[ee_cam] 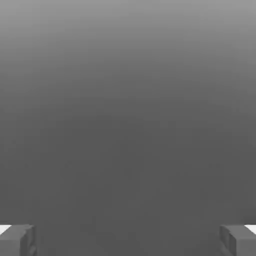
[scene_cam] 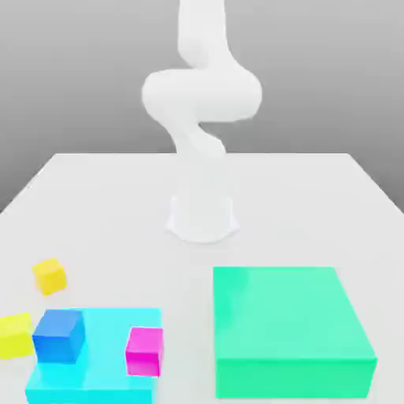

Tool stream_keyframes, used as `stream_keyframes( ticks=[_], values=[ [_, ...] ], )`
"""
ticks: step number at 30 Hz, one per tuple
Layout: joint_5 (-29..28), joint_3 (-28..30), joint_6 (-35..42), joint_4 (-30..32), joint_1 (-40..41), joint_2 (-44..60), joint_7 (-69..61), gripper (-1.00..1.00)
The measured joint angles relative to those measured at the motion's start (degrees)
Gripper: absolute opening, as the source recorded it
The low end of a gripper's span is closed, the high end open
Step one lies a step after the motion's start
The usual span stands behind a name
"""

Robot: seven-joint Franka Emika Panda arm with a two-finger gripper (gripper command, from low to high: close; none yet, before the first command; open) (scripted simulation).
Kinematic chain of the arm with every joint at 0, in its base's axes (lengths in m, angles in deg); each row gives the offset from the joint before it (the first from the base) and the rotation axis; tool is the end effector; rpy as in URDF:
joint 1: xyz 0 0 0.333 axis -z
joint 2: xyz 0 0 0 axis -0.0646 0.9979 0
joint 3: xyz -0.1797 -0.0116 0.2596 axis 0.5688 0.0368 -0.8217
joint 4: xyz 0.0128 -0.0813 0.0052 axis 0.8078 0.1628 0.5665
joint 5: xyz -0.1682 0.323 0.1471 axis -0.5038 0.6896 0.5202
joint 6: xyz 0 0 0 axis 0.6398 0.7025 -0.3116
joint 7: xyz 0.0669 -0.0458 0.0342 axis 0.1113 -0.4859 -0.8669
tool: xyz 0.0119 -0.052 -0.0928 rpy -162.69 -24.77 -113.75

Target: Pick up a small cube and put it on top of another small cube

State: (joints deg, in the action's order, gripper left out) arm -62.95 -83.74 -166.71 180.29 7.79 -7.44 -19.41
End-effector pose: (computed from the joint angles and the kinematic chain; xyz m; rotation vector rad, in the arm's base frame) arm 0.3714 -0.0258 0.6744 -2.3670 1.2619 -0.9520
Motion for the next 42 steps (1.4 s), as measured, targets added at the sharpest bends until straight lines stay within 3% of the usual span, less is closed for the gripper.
stream_keyframes(
  ticks=[19,30,37,38,42],
  values=[
    [-1.19,1.89,-17.5,15.46,28.66,27.77,48.56,0.0],
    [0.66,7.45,-27.56,24.33,41.61,43.72,74.64,0.0],
    [6.87,3.71,-38.13,23.28,44.89,57.38,73.72,0.0],
    [7.26,2.9,-39.59,22.94,45.63,59.16,73.42,-1.0],
    [7.24,2.89,-39.69,22.94,45.63,59.17,73.43,-1.0]
  ],
)
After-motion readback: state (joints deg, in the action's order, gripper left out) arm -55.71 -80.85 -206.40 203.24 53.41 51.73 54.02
